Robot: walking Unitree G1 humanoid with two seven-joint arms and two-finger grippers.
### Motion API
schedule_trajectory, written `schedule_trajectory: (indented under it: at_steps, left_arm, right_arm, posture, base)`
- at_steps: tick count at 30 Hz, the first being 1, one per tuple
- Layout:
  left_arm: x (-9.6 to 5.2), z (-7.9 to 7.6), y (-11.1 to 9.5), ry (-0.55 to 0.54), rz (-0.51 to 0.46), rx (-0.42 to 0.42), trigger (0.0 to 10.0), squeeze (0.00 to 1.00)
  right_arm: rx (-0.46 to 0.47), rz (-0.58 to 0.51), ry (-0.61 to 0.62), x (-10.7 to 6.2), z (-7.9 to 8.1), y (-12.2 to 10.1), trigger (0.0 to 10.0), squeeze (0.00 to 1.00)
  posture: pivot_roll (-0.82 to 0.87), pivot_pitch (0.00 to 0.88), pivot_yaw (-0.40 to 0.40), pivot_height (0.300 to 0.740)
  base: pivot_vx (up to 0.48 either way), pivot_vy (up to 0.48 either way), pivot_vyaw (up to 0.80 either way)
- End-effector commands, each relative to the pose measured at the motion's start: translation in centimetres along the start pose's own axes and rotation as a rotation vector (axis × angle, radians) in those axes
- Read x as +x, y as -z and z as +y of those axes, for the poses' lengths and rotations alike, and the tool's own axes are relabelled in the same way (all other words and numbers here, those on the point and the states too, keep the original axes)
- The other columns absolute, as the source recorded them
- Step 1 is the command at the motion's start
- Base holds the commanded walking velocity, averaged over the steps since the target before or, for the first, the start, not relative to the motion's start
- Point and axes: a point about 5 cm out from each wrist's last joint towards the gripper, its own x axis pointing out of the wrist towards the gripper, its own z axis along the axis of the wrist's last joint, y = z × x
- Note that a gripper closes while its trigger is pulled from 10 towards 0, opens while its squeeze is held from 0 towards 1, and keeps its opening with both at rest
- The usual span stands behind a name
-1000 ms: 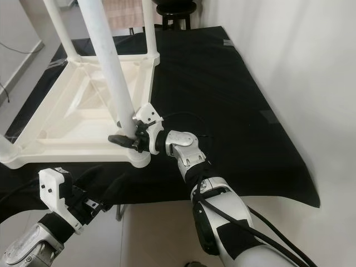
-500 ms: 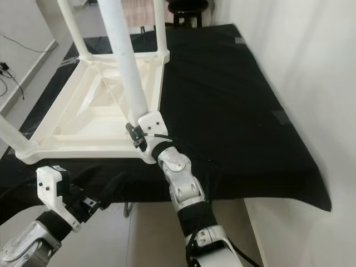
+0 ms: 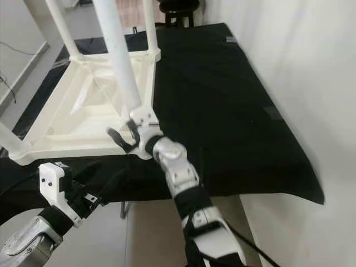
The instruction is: Building children table
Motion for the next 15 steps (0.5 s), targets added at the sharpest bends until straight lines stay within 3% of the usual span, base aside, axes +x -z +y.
schedule_trajectory:
  at_steps: [1, 6, 12, 13, 15]
  left_arm:
    - [0.0, 0.0, 0.2, -0.004, 0.003, -0.004, 10.0, 0.00]
    - [-0.1, -0.1, 0.2, -0.001, 0.002, -0.006, 10.0, 0.00]
    - [-0.1, -0.1, 0.2, 0.000, 0.002, -0.008, 10.0, 0.00]
    - [-0.1, -0.2, 0.2, 0.000, 0.002, -0.008, 10.0, 0.00]
    - [-0.1, -0.2, 0.2, -0.001, 0.002, -0.009, 10.0, 0.00]
  right_arm:
    - [-0.062, -0.002, -0.135, 0.7, 0.2, -0.2, 10.0, 0.00]
    - [-0.122, 0.036, -0.281, 0.6, -0.5, -0.6, 10.0, 0.00]
    - [-0.041, 0.021, -0.366, 0.9, -1.1, -1.6, 9.5, 0.00]
    - [-0.020, 0.013, -0.379, 0.9, -1.3, -1.8, 0.0, 0.00]
    - [0.005, 0.009, -0.397, 0.8, -1.5, -1.8, 0.0, 0.00]
  posture:
    - [0.03, 0.119, 0.025, 0.740]
    - [0.04, 0.126, 0.019, 0.740]
    - [0.04, 0.129, 0.014, 0.740]
    - [0.04, 0.137, 0.015, 0.740]
    - [0.03, 0.137, 0.014, 0.740]
  base:
    - [0.000, 0.000, 0.00]
    - [0.000, 0.000, 0.00]
    - [0.000, 0.000, 0.00]
    - [0.000, 0.000, 0.00]
    - [0.000, 0.000, 0.00]
